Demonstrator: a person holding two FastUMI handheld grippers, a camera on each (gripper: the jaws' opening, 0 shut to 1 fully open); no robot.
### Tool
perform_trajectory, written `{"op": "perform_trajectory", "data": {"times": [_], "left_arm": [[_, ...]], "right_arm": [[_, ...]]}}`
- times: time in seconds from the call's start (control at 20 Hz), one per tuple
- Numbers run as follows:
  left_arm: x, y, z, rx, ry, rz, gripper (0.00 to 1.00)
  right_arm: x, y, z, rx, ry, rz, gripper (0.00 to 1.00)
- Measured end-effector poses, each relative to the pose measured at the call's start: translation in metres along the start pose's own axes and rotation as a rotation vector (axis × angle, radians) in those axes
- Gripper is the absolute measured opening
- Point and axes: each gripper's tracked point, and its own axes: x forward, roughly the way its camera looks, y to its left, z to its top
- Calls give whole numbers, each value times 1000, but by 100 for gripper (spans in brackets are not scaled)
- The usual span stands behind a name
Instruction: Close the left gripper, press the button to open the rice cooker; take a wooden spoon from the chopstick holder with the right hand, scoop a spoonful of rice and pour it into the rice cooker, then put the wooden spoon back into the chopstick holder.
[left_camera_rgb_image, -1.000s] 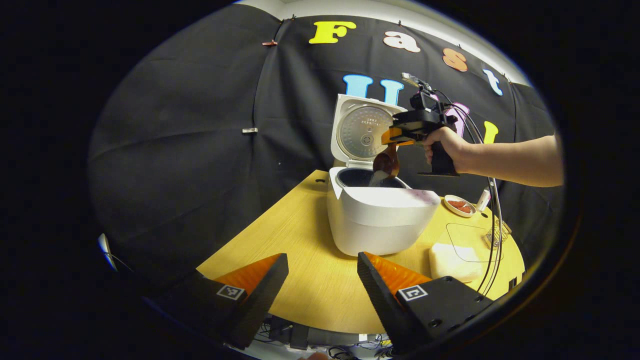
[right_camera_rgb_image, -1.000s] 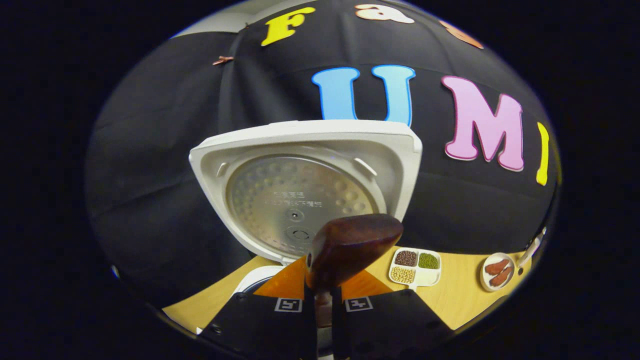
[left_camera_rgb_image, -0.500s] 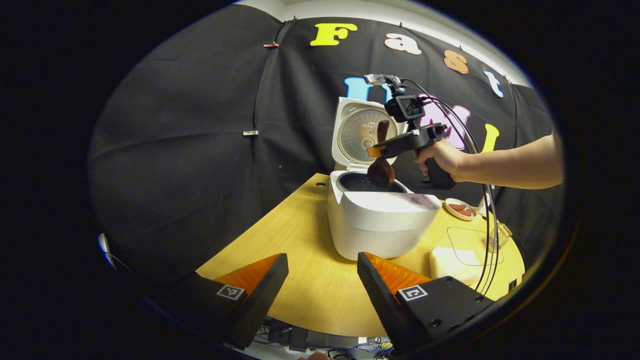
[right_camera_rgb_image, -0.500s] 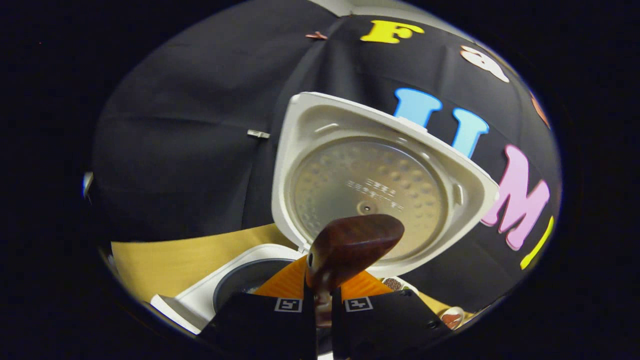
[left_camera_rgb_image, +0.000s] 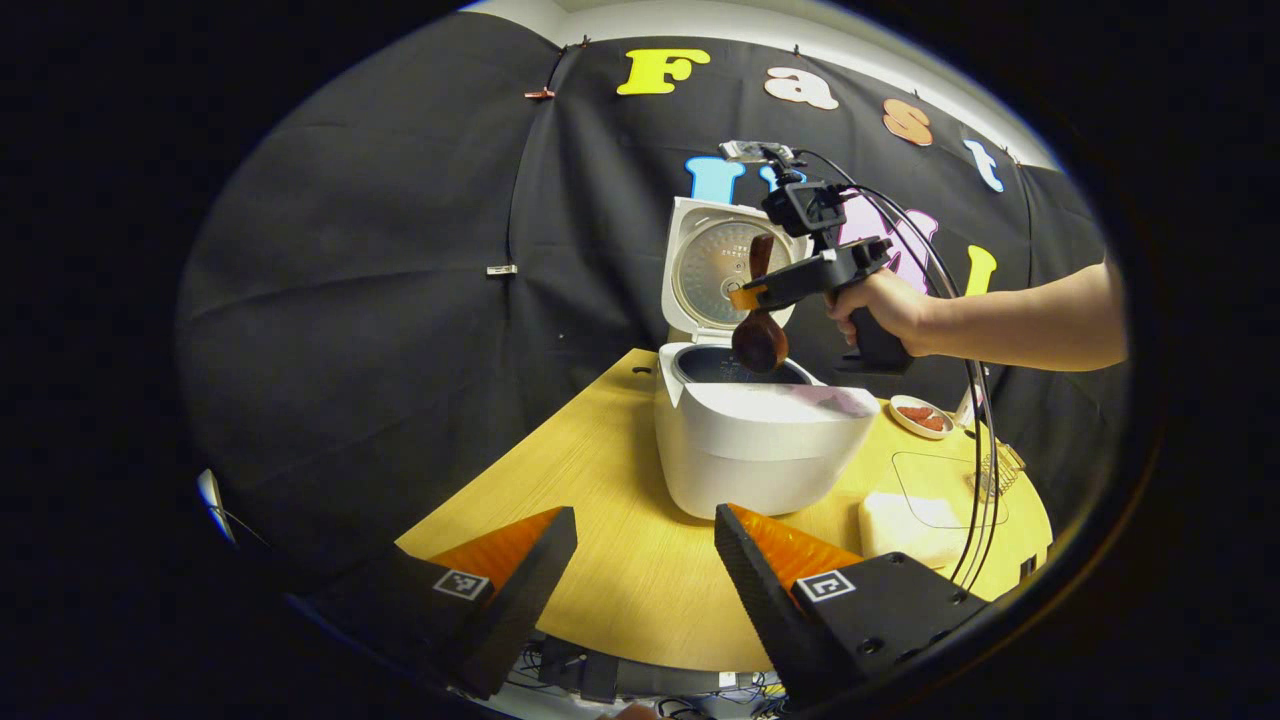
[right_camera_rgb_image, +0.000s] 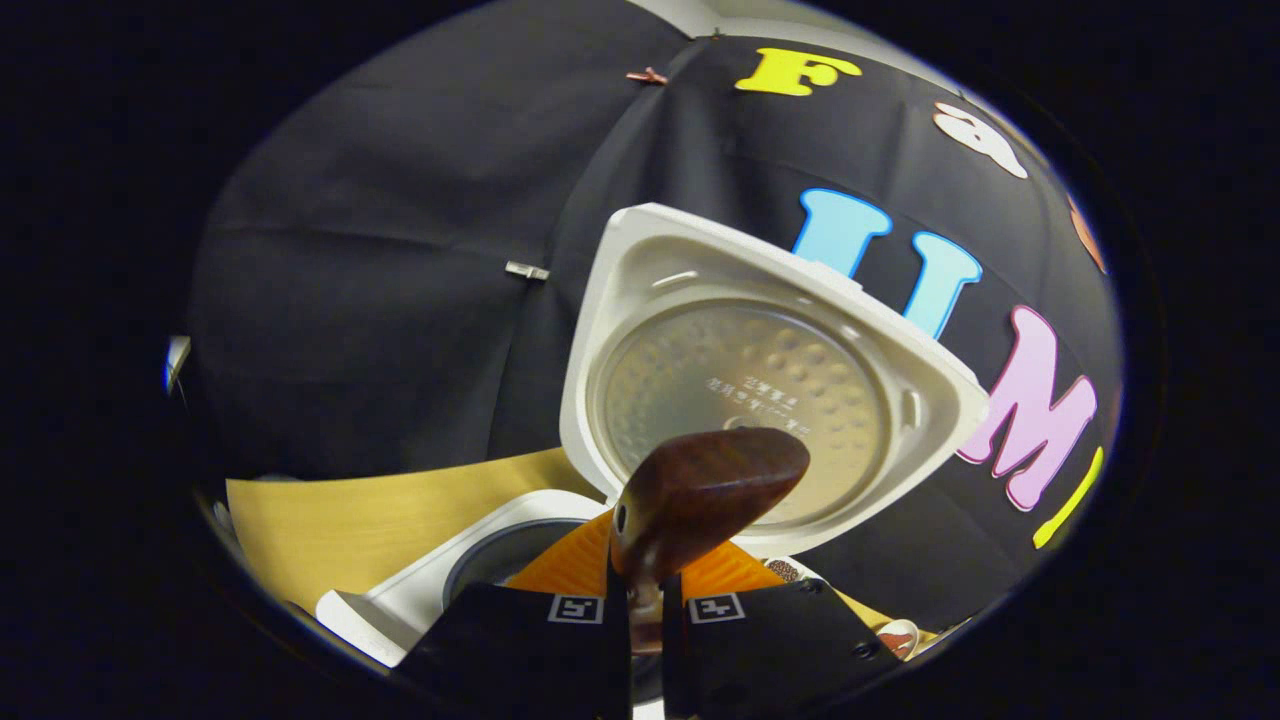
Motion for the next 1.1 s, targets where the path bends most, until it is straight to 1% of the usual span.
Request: {"op": "perform_trajectory", "data": {"times": [0.2, 0.35, 0.45, 0.6, 0.7, 0.85, 0.95, 1.1], "left_arm": [[1, -17, 6, 9, -5, -34, 96], [2, -37, 17, 32, -19, -68, 96], [2, -54, 27, 33, -34, -101, 96], [4, -82, 34, 41, -51, -142, 96], [3, -99, 39, 54, -63, -160, 96], [2, -127, 42, 60, -65, -185, 96], [1, -145, 44, 62, -61, -198, 96], [1, -170, 49, 82, -65, -211, 96]], "right_arm": [[-32, -43, 9, 101, -19, -48, 16], [-70, -83, 16, 217, -40, -81, 16], [-95, -117, 20, 269, -67, -119, 16], [-145, -174, 17, 333, -103, -197, 16], [-180, -213, 10, 379, -117, -257, 16], [-234, -274, -11, 393, -132, -360, 16], [-272, -303, -33, 423, -125, -417, 16], [-313, -347, -75, 483, -108, -495, 16]]}}
